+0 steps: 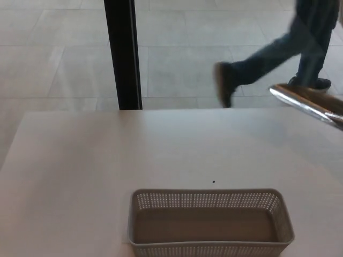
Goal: A garden tool is kept on the righthand side and a container is kept on the lefthand side on a desk infront of the robot. the robot uses its right hand to pick up the garden tool and makes a scooping motion inside the container
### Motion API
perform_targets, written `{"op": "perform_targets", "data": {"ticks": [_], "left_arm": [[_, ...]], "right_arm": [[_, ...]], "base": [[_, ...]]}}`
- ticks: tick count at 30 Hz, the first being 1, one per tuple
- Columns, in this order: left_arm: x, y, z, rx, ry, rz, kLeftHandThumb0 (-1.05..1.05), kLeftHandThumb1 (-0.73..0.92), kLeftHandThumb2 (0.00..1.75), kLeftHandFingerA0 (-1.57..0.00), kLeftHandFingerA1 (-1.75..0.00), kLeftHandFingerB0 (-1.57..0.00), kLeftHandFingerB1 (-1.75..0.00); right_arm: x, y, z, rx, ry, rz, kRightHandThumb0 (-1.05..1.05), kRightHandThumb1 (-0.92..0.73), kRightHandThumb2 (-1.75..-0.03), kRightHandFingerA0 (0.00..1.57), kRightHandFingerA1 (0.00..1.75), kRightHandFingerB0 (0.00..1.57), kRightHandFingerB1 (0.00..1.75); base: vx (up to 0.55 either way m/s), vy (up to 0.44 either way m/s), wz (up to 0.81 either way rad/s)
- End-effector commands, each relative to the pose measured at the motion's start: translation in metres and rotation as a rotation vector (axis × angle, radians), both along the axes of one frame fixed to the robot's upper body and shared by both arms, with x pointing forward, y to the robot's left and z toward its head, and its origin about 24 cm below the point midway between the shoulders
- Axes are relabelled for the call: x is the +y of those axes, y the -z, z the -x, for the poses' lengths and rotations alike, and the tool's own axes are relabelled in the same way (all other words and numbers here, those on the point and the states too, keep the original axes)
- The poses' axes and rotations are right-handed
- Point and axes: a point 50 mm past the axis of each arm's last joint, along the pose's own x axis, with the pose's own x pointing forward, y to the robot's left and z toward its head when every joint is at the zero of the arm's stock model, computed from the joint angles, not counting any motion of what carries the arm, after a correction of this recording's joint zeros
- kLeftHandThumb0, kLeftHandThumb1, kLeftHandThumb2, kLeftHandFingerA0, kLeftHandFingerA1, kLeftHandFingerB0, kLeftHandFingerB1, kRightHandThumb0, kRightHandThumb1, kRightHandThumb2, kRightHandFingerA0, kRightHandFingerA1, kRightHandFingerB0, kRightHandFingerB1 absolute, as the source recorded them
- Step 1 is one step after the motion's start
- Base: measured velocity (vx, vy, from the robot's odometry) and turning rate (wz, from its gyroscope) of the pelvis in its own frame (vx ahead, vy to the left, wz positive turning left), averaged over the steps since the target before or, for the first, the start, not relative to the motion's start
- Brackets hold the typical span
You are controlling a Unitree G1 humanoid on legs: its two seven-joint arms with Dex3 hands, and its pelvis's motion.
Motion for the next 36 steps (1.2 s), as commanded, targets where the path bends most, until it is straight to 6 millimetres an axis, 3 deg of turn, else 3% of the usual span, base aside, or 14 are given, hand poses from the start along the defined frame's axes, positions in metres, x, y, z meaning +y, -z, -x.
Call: {"op": "perform_targets", "data": {"ticks": [1,2,3,4,5,7,13,14,15,16,21,24,28,36], "left_arm": [[0.008,-0.006,0.001,0.002,-0.002,-0.023,-0.53,0.70,0.61,-0.58,-0.60,-0.52,-0.48],[0.008,-0.006,0.001,0.005,0.000,-0.024,-0.53,0.70,0.61,-0.58,-0.58,-0.52,-0.47],[0.008,-0.006,0.000,0.006,0.006,-0.024,-0.53,0.71,0.62,-0.56,-0.58,-0.51,-0.47],[0.009,-0.007,0.000,0.003,0.012,-0.023,-0.53,0.70,0.61,-0.56,-0.60,-0.51,-0.48],[0.009,-0.007,-0.001,-0.003,0.015,-0.024,-0.54,0.70,0.61,-0.57,-0.59,-0.51,-0.47],[0.009,-0.008,-0.002,-0.007,0.007,-0.020,-0.53,0.70,0.61,-0.55,-0.59,-0.50,-0.47],[0.010,-0.008,-0.002,-0.011,-0.018,-0.013,-0.52,0.70,0.60,-0.55,-0.60,-0.51,-0.47],[0.010,-0.008,-0.002,-0.016,-0.017,-0.014,-0.52,0.70,0.61,-0.57,-0.60,-0.52,-0.48],[0.010,-0.008,-0.002,-0.010,-0.010,-0.018,-0.52,0.69,0.61,-0.60,-0.60,-0.54,-0.48],[0.010,-0.008,-0.002,-0.009,-0.011,-0.018,-0.52,0.69,0.61,-0.59,-0.59,-0.53,-0.47],[0.010,-0.008,-0.003,0.008,0.006,-0.026,-0.52,0.70,0.61,-0.56,-0.58,-0.51,-0.47],[0.014,-0.012,-0.007,-0.016,-0.008,-0.031,-0.50,0.71,0.62,-0.56,-0.59,-0.50,-0.48],[0.014,-0.011,-0.006,0.002,0.006,-0.045,-0.53,0.71,0.61,-0.62,-0.62,-0.54,-0.48],[0.014,-0.012,-0.007,-0.019,-0.004,-0.028,-0.51,0.71,0.61,-0.59,-0.61,-0.51,-0.49]], "right_arm": [[0.004,-0.039,0.001,-0.113,-0.103,0.034,-0.20,-0.41,-1.20,0.92,1.75,0.75,1.54],[0.006,-0.041,0.002,-0.113,-0.123,0.054,-0.17,-0.42,-1.13,0.91,1.75,0.75,1.52],[0.007,-0.042,0.002,-0.114,-0.130,0.062,-0.35,-0.50,-1.03,0.92,1.75,0.76,1.60],[0.009,-0.044,0.003,-0.099,-0.159,0.107,-0.22,-0.47,-0.97,0.90,1.71,0.78,1.44],[0.015,-0.046,0.006,-0.045,-0.213,0.192,-0.24,-0.50,-0.91,0.89,1.73,0.74,1.48],[0.018,-0.046,0.008,-0.018,-0.254,0.217,-0.18,-0.48,-0.94,0.90,1.71,0.73,1.48],[0.031,-0.032,0.019,0.108,-0.414,0.361,-0.20,-0.58,-0.70,0.88,1.75,0.70,1.57],[0.033,-0.029,0.023,0.140,-0.446,0.393,-0.38,-0.50,-0.93,1.20,1.35,0.88,1.09],[0.034,-0.027,0.026,0.153,-0.471,0.405,-0.37,-0.51,-0.94,1.19,1.34,0.87,1.09],[0.034,-0.027,0.027,0.159,-0.478,0.407,-0.28,-0.63,-0.64,0.89,1.71,0.75,1.39],[0.034,-0.024,0.033,0.171,-0.506,0.412,-0.20,-0.54,-0.71,0.87,1.73,0.72,1.49],[0.033,-0.026,0.030,0.167,-0.495,0.429,-0.25,-0.64,-0.66,0.87,1.73,0.69,1.53],[0.029,-0.033,0.028,0.171,-0.463,0.468,-0.18,-0.57,-0.66,0.93,1.74,0.74,1.48],[0.031,-0.043,0.022,0.116,-0.429,0.487,-0.17,-0.54,-0.69,0.85,1.75,0.71,1.52]], "base": [[0.00,0.000,0.00],[0.00,0.000,0.00],[0.00,0.000,0.00],[0.00,0.000,0.00],[0.00,0.000,0.00],[0.00,0.000,0.00],[0.00,0.000,0.00],[0.00,0.000,0.00],[0.00,0.000,0.00],[0.00,0.000,0.00],[0.00,0.000,0.00],[0.00,0.000,0.00],[0.00,0.000,0.00],[0.00,0.000,0.00]]}}
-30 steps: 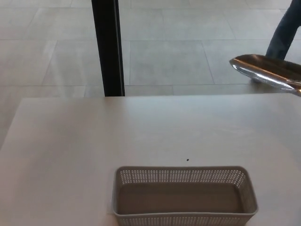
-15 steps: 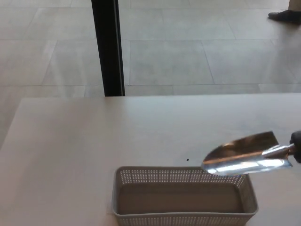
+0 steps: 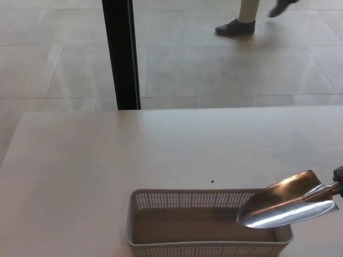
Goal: A garden tool is kept on the righthand side and a container is kept on the lefthand side on a desk infront of the robot. the robot uses its right hand to pick up the garden tool and makes a scooping motion inside the container
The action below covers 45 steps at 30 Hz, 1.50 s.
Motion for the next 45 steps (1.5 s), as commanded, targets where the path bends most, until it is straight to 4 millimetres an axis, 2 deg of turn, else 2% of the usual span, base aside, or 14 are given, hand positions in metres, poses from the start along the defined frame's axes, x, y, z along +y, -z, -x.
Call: {"op": "perform_targets", "data": {"ticks": [1,2,3,4,5,16,17,18,19,23,32,39,44,45], "left_arm": [[0.006,-0.005,0.000,0.005,-0.008,-0.011,-0.51,0.70,0.61,-0.60,-0.62,-0.53,-0.50],[0.006,-0.005,0.000,0.018,0.032,-0.017,-0.52,0.72,0.62,-0.56,-0.61,-0.51,-0.49],[0.006,-0.005,0.000,0.005,0.003,-0.010,-0.52,0.69,0.61,-0.59,-0.61,-0.52,-0.49],[0.006,-0.005,0.001,0.004,0.000,-0.009,-0.52,0.69,0.61,-0.59,-0.61,-0.52,-0.49],[0.006,-0.005,0.001,0.004,-0.007,-0.008,-0.53,0.68,0.60,-0.63,-0.66,-0.54,-0.49],[0.007,-0.006,-0.005,-0.022,-0.009,-0.003,-0.52,0.68,0.60,-0.62,-0.66,-0.54,-0.51],[0.006,-0.006,-0.004,-0.020,-0.009,0.000,-0.52,0.69,0.60,-0.59,-0.63,-0.54,-0.50],[0.006,-0.005,-0.004,-0.015,-0.008,-0.002,-0.52,0.69,0.61,-0.60,-0.60,-0.54,-0.48],[0.006,-0.005,-0.005,-0.017,-0.014,-0.001,-0.51,0.69,0.61,-0.59,-0.60,-0.52,-0.49],[0.006,-0.006,-0.006,-0.020,-0.004,-0.001,-0.51,0.70,0.61,-0.62,-0.66,-0.54,-0.52],[0.006,-0.006,-0.008,-0.016,0.007,-0.001,-0.53,0.69,0.61,-0.59,-0.63,-0.53,-0.50],[0.006,-0.007,-0.008,-0.034,-0.009,0.011,-0.54,0.68,0.60,-0.56,-0.62,-0.52,-0.50],[0.006,-0.006,-0.007,-0.032,-0.014,0.011,-0.55,0.67,0.60,-0.60,-0.67,-0.54,-0.51],[0.005,-0.006,-0.007,-0.029,-0.002,0.008,-0.55,0.68,0.60,-0.60,-0.67,-0.54,-0.51]], "right_arm": [[-0.005,-0.013,-0.003,-0.061,0.034,0.036,-0.19,-0.54,-0.70,0.84,1.74,0.71,1.50],[-0.004,-0.013,-0.005,-0.041,0.063,0.033,-0.19,-0.57,-0.71,0.84,1.75,0.70,1.55],[-0.002,-0.014,-0.007,-0.037,0.077,0.041,-0.19,-0.57,-0.80,1.05,1.71,0.68,1.44],[-0.002,-0.015,-0.007,-0.037,0.079,0.042,-0.19,-0.57,-0.80,1.05,1.71,0.68,1.44],[-0.002,-0.015,-0.007,-0.033,0.091,0.050,-0.22,-0.55,-0.78,0.85,1.75,0.71,1.51],[0.002,-0.021,-0.008,-0.054,0.100,0.126,-0.26,-0.60,-0.67,0.86,1.70,0.76,1.37],[0.004,-0.021,-0.007,-0.053,0.094,0.142,-0.33,-0.45,-0.91,1.15,1.31,0.88,1.09],[0.004,-0.021,-0.007,-0.048,0.092,0.152,-0.33,-0.46,-0.92,1.14,1.29,0.88,1.05],[0.005,-0.022,-0.007,-0.052,0.086,0.172,-0.30,-0.60,-0.64,0.87,1.63,0.86,1.10],[0.006,-0.022,-0.006,-0.085,0.049,0.210,-0.30,-0.59,-0.64,0.89,1.58,0.94,0.88],[0.009,-0.022,-0.007,-0.073,0.045,0.271,-0.38,-0.63,-0.59,0.91,1.59,0.97,0.71],[0.021,-0.010,-0.005,-0.054,0.016,0.345,-0.37,-0.63,-0.59,0.93,1.57,0.99,0.66],[0.038,-0.004,-0.005,-0.062,0.036,0.373,-0.40,-0.57,-0.62,0.91,1.67,0.95,0.87],[0.046,-0.002,-0.005,-0.062,0.041,0.381,-0.38,-0.45,-0.94,1.20,1.31,0.90,0.95]], "base": [[0.00,0.000,0.00],[0.00,0.000,0.00],[0.00,0.000,0.00],[0.00,0.000,0.00],[0.00,0.000,0.00],[0.00,0.000,0.00],[0.00,0.000,0.00],[0.00,0.000,0.00],[0.00,0.000,0.00],[0.00,0.000,0.00],[0.00,0.000,0.00],[0.00,0.000,0.00],[0.00,0.000,0.00],[0.00,0.000,0.00]]}}
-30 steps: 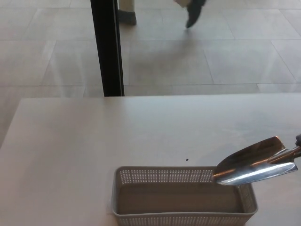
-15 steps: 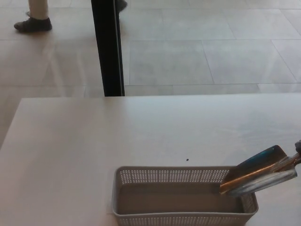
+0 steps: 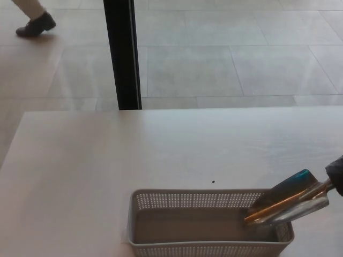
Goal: A garden tool is kept on the righthand side and a container is kept on the lefthand side on a desk infront of the robot. the robot uses its right hand to pick up the garden tool and makes a scooping motion inside the container
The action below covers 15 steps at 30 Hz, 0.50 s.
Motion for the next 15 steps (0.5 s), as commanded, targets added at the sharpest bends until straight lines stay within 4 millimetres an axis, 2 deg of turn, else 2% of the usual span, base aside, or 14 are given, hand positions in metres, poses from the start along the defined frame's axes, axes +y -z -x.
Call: {"op": "perform_targets", "data": {"ticks": [1,2,3,5,6,7,8,9,10,11,12,13,15], "left_arm": [[0.004,-0.003,0.003,0.013,0.008,-0.009,-0.54,0.68,0.60,-0.60,-0.66,-0.54,-0.51],[0.004,-0.003,0.002,0.012,0.009,-0.007,-0.54,0.68,0.60,-0.60,-0.66,-0.54,-0.51],[0.004,-0.003,0.002,0.014,0.009,-0.015,-0.54,0.68,0.60,-0.60,-0.66,-0.55,-0.51],[0.004,-0.003,0.002,0.013,0.008,-0.015,-0.54,0.68,0.60,-0.60,-0.66,-0.55,-0.51],[0.004,-0.003,0.002,0.003,-0.019,-0.001,-0.54,0.66,0.60,-0.60,-0.69,-0.55,-0.52],[0.003,-0.002,0.001,0.009,-0.007,-0.001,-0.54,0.67,0.60,-0.58,-0.67,-0.54,-0.50],[0.003,-0.003,0.001,0.012,0.015,-0.005,-0.54,0.68,0.60,-0.57,-0.67,-0.52,-0.51],[0.003,-0.002,0.001,0.012,0.013,-0.005,-0.54,0.68,0.60,-0.58,-0.67,-0.53,-0.50],[0.003,-0.002,0.001,0.012,0.007,-0.005,-0.54,0.68,0.60,-0.58,-0.67,-0.53,-0.50],[0.002,-0.002,0.001,0.010,0.003,-0.001,-0.52,0.67,0.60,-0.58,-0.65,-0.53,-0.51],[0.002,-0.001,0.001,0.005,-0.005,0.006,-0.53,0.67,0.60,-0.58,-0.66,-0.53,-0.51],[0.002,-0.001,0.001,0.004,-0.005,0.007,-0.54,0.67,0.60,-0.59,-0.67,-0.55,-0.52],[0.002,-0.002,-0.001,0.006,0.001,0.005,-0.54,0.67,0.60,-0.57,-0.64,-0.54,-0.51]], "right_arm": [[0.017,0.009,-0.001,-0.003,0.079,0.067,-0.40,-0.61,-0.58,0.94,1.69,0.91,0.70],[0.024,0.010,0.000,-0.001,0.070,0.056,-0.40,-0.61,-0.58,0.94,1.69,0.91,0.70],[0.030,0.011,0.001,0.005,0.071,0.064,-0.43,-0.63,-0.61,0.90,1.75,0.90,0.86],[0.030,0.011,0.001,0.003,0.076,0.065,-0.43,-0.63,-0.61,0.90,1.75,0.90,0.86],[0.045,0.014,0.003,-0.013,0.035,0.078,-0.40,-0.65,-0.63,0.93,1.75,0.86,1.17],[0.049,0.016,0.004,-0.017,-0.003,0.063,-0.37,-0.64,-0.65,0.93,1.75,0.84,1.36],[0.055,0.017,0.005,-0.002,0.007,0.090,-0.40,-0.68,-0.65,0.89,1.75,0.81,1.34],[0.057,0.017,0.005,-0.003,0.005,0.095,-0.50,-0.53,-0.96,1.18,1.37,0.89,1.16],[0.059,0.018,0.006,-0.007,-0.002,0.098,-0.50,-0.53,-0.96,1.18,1.37,0.89,1.16],[0.063,0.019,0.007,0.002,-0.004,0.099,-0.41,-0.67,-0.66,0.88,1.75,0.85,1.30],[0.069,0.020,0.008,0.017,-0.007,0.104,-0.40,-0.67,-0.69,0.90,1.75,0.81,1.36],[0.073,0.021,0.008,0.022,-0.003,0.108,-0.40,-0.65,-0.71,0.90,1.75,0.88,1.30],[0.076,0.023,0.009,0.031,0.012,0.112,-0.41,-0.66,-0.74,0.90,1.75,0.88,1.30]], "base": [[0.00,0.000,0.00],[0.00,0.000,0.00],[0.00,0.000,0.00],[0.00,0.000,0.00],[0.00,0.000,0.00],[0.00,0.000,0.00],[0.00,0.000,0.00],[0.00,0.000,0.00],[0.00,0.000,0.00],[0.00,0.000,0.00],[0.00,0.000,0.00],[0.00,0.000,0.00],[0.00,0.000,0.00]]}}
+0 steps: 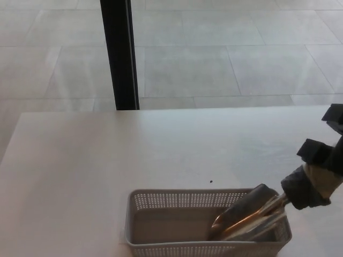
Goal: A garden tool is kept on the righthand side and a container is kept on the lefthand side on a desk infront of the robot. the robot uses its right hand to pick up the garden tool and makes a scooping motion inside the container
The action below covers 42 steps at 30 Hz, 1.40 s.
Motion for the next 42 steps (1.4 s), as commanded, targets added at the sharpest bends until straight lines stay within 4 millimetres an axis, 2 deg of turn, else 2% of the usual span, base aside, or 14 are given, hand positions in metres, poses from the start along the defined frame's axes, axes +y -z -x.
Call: {"op": "perform_targets", "data": {"ticks": [1,2,3,4,5,6,9,12,19,20,21,34,36,42], "left_arm": [[0.003,-0.002,0.001,0.012,-0.009,-0.003,-0.53,0.68,0.60,-0.60,-0.65,-0.56,-0.51],[0.003,-0.002,0.001,0.010,-0.008,-0.002,-0.54,0.67,0.60,-0.60,-0.64,-0.56,-0.51],[0.003,-0.002,0.002,0.002,-0.021,0.002,-0.53,0.67,0.60,-0.61,-0.65,-0.57,-0.50],[0.003,-0.002,0.001,-0.002,-0.030,0.014,-0.53,0.66,0.60,-0.60,-0.65,-0.56,-0.50],[0.004,-0.003,0.001,0.016,-0.007,-0.005,-0.54,0.67,0.60,-0.63,-0.64,-0.58,-0.49],[0.004,-0.003,0.001,0.011,-0.008,0.001,-0.53,0.67,0.60,-0.62,-0.64,-0.57,-0.50],[0.004,-0.003,0.001,0.016,-0.003,-0.004,-0.54,0.67,0.60,-0.62,-0.61,-0.56,-0.48],[0.004,-0.003,0.000,0.008,-0.024,-0.001,-0.53,0.67,0.60,-0.60,-0.65,-0.55,-0.50],[0.005,-0.004,0.000,0.011,-0.006,0.005,-0.53,0.67,0.60,-0.56,-0.62,-0.54,-0.50],[0.005,-0.003,0.000,0.010,-0.007,0.002,-0.54,0.66,0.60,-0.57,-0.61,-0.54,-0.49],[0.004,-0.003,0.000,0.007,-0.003,0.007,-0.52,0.67,0.60,-0.60,-0.63,-0.56,-0.50],[0.006,-0.005,-0.002,-0.007,-0.006,0.010,-0.54,0.66,0.60,-0.58,-0.66,-0.55,-0.51],[0.005,-0.005,-0.003,-0.001,0.006,0.002,-0.54,0.68,0.60,-0.61,-0.65,-0.55,-0.50],[0.008,-0.007,-0.003,-0.009,0.006,0.008,-0.55,0.67,0.60,-0.61,-0.73,-0.55,-0.53]], "right_arm": [[0.014,0.013,0.002,0.042,0.103,0.100,-0.41,-0.65,-0.73,0.91,1.75,0.88,1.30],[0.015,0.014,0.002,0.053,0.102,0.089,-0.47,-0.53,-1.03,1.19,1.33,0.95,1.14],[0.015,0.017,0.002,0.055,0.099,0.085,-0.41,-0.65,-0.77,0.92,1.75,0.87,1.37],[0.016,0.019,0.003,0.069,0.103,0.083,-0.41,-0.66,-0.77,0.93,1.75,0.84,1.37],[0.018,0.021,0.004,0.082,0.103,0.058,-0.47,-0.51,-1.01,1.18,1.33,0.97,1.15],[0.019,0.024,0.004,0.092,0.104,0.053,-0.38,-0.62,-0.82,0.94,1.75,0.87,1.38],[0.022,0.026,0.004,0.113,0.123,0.058,-0.33,-0.59,-0.88,1.16,1.72,0.87,1.35],[0.027,0.027,0.004,0.113,0.116,0.047,-0.39,-0.59,-0.87,0.97,1.75,0.84,1.45],[0.047,0.035,0.007,0.165,0.095,-0.012,-0.37,-0.61,-0.87,0.96,1.75,0.82,1.53],[0.049,0.036,0.007,0.172,0.098,-0.014,-0.36,-0.63,-0.90,1.16,1.75,0.77,1.41],[0.052,0.041,0.007,0.203,0.122,-0.005,-0.37,-0.68,-0.95,0.97,1.75,0.74,1.58],[0.082,0.046,0.009,0.238,0.123,-0.028,-0.41,-0.67,-0.95,0.99,1.75,0.71,1.64],[0.085,0.044,0.007,0.257,0.121,-0.078,-0.37,-0.61,-1.07,1.01,1.75,0.81,1.32],[0.088,0.042,0.004,0.459,0.220,-0.478,-0.37,-0.54,-1.06,0.95,1.75,0.81,1.36]], "base": [[0.00,0.000,0.00],[0.00,0.000,0.00],[0.00,0.000,0.00],[0.00,0.000,0.00],[0.00,0.000,0.00],[0.00,0.000,0.00],[0.00,0.000,0.00],[0.00,0.000,0.00],[0.00,0.000,0.00],[0.00,0.000,0.00],[0.00,0.000,0.00],[0.00,0.000,0.00],[0.00,0.000,0.00],[0.00,0.000,0.00]]}}
